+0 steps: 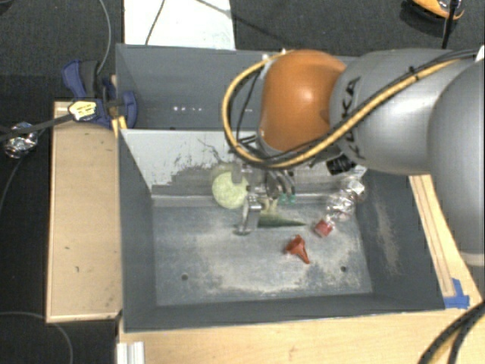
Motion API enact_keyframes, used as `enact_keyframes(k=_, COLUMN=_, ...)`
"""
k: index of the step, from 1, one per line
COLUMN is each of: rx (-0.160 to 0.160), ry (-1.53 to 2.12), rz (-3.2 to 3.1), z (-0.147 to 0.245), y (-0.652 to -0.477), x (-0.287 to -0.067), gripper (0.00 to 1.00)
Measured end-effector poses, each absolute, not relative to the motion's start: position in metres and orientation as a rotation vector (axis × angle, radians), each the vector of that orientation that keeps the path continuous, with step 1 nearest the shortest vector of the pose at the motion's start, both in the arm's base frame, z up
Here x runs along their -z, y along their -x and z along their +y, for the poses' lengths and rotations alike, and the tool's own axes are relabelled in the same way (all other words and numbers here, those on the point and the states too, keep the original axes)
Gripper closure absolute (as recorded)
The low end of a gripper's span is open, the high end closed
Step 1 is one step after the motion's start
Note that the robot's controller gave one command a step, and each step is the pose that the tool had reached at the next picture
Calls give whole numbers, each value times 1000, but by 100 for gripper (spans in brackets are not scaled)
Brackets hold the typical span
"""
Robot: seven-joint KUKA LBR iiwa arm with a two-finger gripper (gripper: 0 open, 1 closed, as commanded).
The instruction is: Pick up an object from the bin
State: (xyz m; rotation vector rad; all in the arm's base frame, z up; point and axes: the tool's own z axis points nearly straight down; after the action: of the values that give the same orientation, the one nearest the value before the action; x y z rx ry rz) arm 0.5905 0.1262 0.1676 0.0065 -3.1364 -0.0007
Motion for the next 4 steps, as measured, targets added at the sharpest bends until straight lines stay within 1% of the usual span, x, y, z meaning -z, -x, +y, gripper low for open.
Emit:
enact_keyframes(k=1, rx=3, ry=-1, rz=-3145, z=126, y=-592, x=-173, gripper=0)
enact_keyframes(k=2, rx=3, ry=-36, rz=-3146, z=85, y=-590, x=-108, gripper=0)
enact_keyframes(k=3, rx=1, ry=-49, rz=-3137, z=68, y=-584, x=-99, gripper=0)
enact_keyframes(k=4, rx=4, ry=5, rz=-3148, z=59, y=-576, x=-122, gripper=0)
